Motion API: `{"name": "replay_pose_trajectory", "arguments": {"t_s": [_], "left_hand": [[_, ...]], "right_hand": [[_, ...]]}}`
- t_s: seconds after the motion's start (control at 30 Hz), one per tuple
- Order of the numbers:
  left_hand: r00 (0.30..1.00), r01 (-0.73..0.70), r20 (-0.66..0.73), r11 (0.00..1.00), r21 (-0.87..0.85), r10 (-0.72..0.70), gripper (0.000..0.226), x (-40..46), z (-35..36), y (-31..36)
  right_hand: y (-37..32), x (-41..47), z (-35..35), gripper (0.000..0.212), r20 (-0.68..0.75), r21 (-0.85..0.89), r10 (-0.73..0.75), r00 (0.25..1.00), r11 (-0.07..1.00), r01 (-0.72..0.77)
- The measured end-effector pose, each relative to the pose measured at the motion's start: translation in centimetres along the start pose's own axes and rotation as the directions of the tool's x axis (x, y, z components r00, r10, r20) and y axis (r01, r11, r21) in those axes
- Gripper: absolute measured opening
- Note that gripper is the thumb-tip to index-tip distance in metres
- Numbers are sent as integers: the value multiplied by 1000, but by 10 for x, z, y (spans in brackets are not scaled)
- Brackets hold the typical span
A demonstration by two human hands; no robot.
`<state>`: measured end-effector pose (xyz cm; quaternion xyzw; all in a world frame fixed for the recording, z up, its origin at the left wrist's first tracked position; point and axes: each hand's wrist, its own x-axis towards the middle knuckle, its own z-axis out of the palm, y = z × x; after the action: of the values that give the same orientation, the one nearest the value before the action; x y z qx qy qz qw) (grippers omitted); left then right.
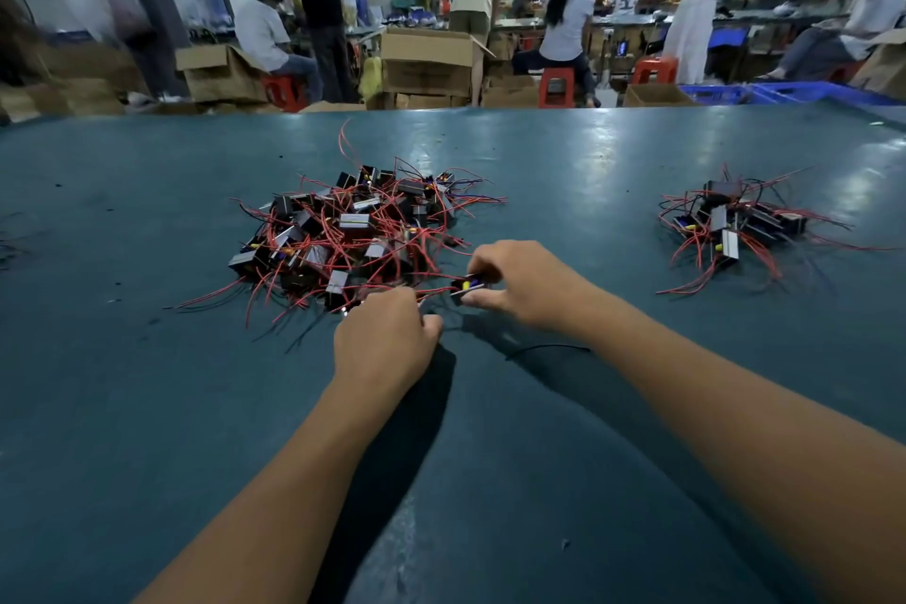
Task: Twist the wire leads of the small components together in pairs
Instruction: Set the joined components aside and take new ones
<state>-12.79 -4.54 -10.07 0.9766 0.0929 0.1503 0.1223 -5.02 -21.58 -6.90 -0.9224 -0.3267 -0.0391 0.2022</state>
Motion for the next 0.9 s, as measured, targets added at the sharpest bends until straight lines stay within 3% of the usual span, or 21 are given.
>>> {"name": "replay_pose_trajectory", "arguments": {"t_s": [0.1, 0.2, 0.33, 0.43, 0.53, 0.67, 0.77, 0.9], "left_hand": [[1000, -19, 10, 999, 28, 19, 27, -2, 0, 2], [999, -45, -12, 998, 38, 45, 35, -3, -2, 5], [997, -67, -37, 997, -32, 66, 42, -4, -5, 7], [998, -69, 8, 993, -96, 70, 56, -4, -5, 6], [992, -124, -12, 988, -92, 123, 63, -3, -1, 6], [982, -186, -19, 982, -11, 186, 57, -1, 8, 10], [979, -200, -30, 980, 15, 200, 44, 2, 9, 9], [979, -202, -24, 977, 67, 204, 32, 5, 2, 3]], "right_hand": [[12, -24, -14, 29, -99, 105, 71, 993, 993, -61], [19, -39, -24, 28, -105, 237, 166, 981, 962, -137], [31, -58, -22, 24, -43, 73, 157, 987, 985, -153], [41, -65, -19, 27, 19, -82, 236, 972, 969, -234], [47, -63, -21, 34, 39, -79, 282, 959, 957, -279], [37, -45, -12, 49, 58, 32, 234, 971, 971, -236], [30, -25, -3, 42, 65, 111, 236, 970, 964, -242], [29, -2, -7, 43, 209, 126, 188, 960, 968, -217]]}}
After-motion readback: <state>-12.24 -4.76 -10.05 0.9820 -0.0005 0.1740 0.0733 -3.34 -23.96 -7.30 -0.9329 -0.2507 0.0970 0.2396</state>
